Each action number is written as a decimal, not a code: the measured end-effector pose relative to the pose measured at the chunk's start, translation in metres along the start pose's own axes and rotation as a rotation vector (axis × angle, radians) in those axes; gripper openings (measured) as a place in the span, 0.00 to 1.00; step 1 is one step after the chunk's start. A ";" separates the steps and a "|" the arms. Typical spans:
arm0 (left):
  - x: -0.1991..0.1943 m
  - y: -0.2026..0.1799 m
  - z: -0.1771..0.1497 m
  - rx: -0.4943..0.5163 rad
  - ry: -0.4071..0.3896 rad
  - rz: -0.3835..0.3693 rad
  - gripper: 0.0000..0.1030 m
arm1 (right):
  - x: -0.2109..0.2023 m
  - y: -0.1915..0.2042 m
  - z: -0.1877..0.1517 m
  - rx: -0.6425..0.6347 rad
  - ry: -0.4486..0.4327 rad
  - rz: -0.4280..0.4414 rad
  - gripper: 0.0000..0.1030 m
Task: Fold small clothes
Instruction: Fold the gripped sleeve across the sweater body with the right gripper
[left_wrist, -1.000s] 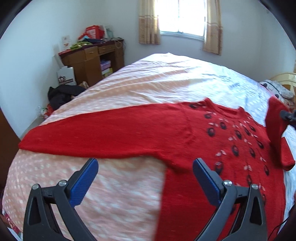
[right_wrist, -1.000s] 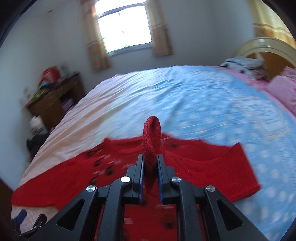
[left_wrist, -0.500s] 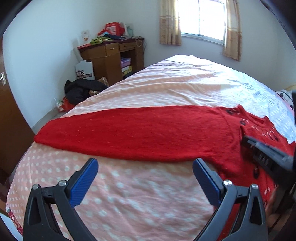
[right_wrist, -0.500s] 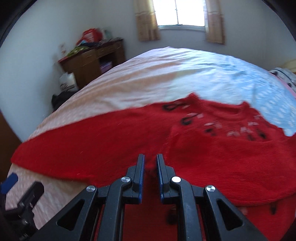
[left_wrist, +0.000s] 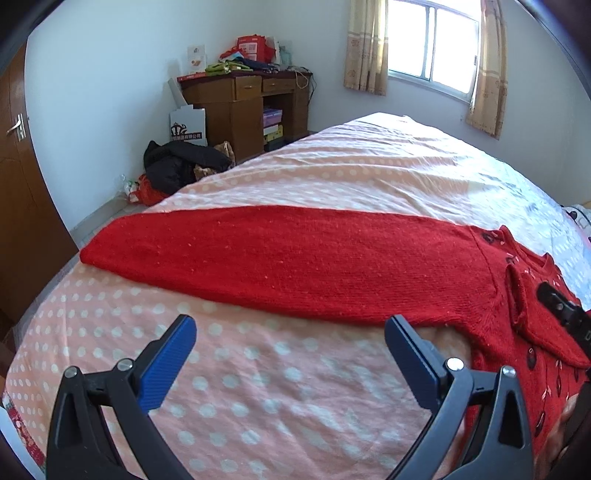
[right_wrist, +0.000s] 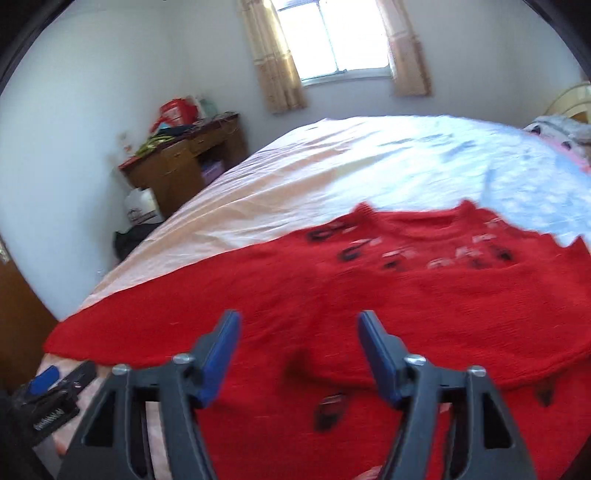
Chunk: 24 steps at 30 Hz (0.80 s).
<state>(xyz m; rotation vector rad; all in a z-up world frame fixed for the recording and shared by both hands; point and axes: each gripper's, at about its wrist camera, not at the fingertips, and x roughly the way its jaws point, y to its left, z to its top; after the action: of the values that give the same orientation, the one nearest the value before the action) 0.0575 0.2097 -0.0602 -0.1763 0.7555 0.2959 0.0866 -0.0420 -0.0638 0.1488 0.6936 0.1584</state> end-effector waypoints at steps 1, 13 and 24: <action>0.001 -0.001 0.000 -0.001 0.004 -0.002 1.00 | 0.005 -0.001 0.002 -0.004 0.023 0.011 0.66; 0.001 0.021 0.002 -0.022 -0.003 0.038 1.00 | 0.051 0.004 0.009 -0.048 0.156 -0.088 0.13; 0.017 0.081 0.007 -0.170 0.004 0.110 1.00 | 0.035 0.064 0.023 -0.090 0.105 0.114 0.03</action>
<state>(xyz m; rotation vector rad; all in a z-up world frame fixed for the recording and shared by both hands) 0.0478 0.2917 -0.0710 -0.2967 0.7453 0.4645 0.1221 0.0254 -0.0560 0.0945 0.7817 0.3083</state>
